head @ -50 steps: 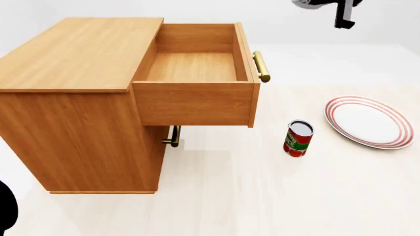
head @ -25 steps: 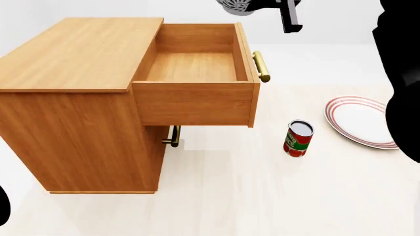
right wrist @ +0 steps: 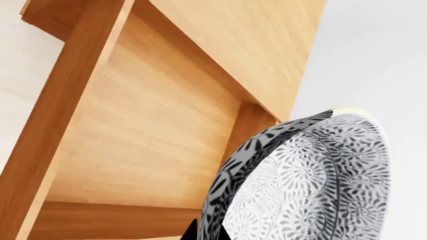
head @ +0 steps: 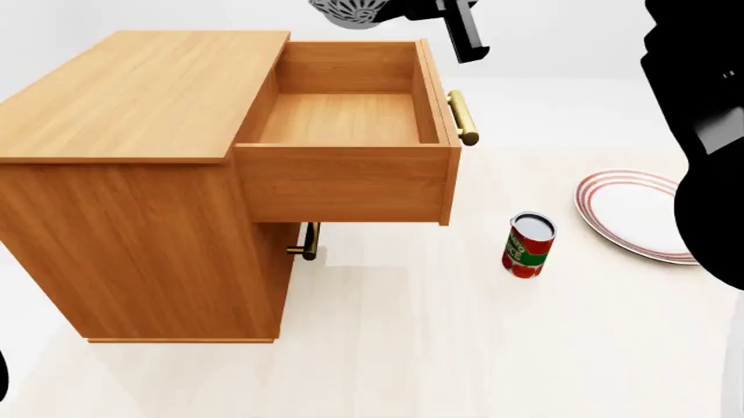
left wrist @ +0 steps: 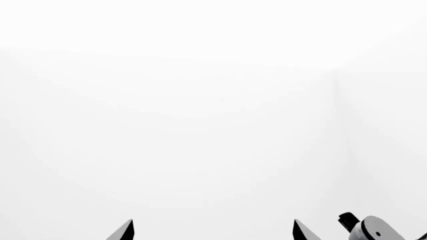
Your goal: Put the bowl in the top drawer of the cabinet.
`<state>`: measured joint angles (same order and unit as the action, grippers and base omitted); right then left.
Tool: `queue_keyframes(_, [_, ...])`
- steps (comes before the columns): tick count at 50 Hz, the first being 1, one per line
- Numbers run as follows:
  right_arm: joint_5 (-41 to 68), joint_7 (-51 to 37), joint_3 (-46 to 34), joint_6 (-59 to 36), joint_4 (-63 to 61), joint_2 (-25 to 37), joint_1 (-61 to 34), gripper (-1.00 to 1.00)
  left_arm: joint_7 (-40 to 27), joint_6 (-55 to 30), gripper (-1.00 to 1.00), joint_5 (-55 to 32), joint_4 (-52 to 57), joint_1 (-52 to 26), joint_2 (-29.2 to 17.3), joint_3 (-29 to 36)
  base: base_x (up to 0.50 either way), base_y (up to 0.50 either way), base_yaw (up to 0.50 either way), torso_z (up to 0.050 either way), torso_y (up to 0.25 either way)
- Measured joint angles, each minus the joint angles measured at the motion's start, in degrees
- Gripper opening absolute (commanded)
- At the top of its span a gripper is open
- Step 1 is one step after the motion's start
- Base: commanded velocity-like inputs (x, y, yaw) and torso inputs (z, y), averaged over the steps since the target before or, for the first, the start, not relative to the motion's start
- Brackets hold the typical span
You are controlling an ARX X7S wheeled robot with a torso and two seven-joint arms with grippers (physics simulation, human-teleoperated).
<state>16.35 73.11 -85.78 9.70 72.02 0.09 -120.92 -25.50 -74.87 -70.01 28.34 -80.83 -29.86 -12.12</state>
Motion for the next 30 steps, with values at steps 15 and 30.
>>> queue_keyframes(15, [2.5,-0.6,-0.8,2.0,-1.2,-0.1,0.2,-1.00,0.7,1.9,1.00,1.5,0.6,0.4,-0.7,1.1,0.00,0.00,0.00,0.000,-0.039])
queue_keyframes(30, [2.2,-0.9,-1.2,1.5,-1.3,-0.1,0.2,-1.00,1.3,3.5,1.00,2.4,0.9,0.8,-1.2,1.9,0.00,0.00,0.00,0.000,-0.102])
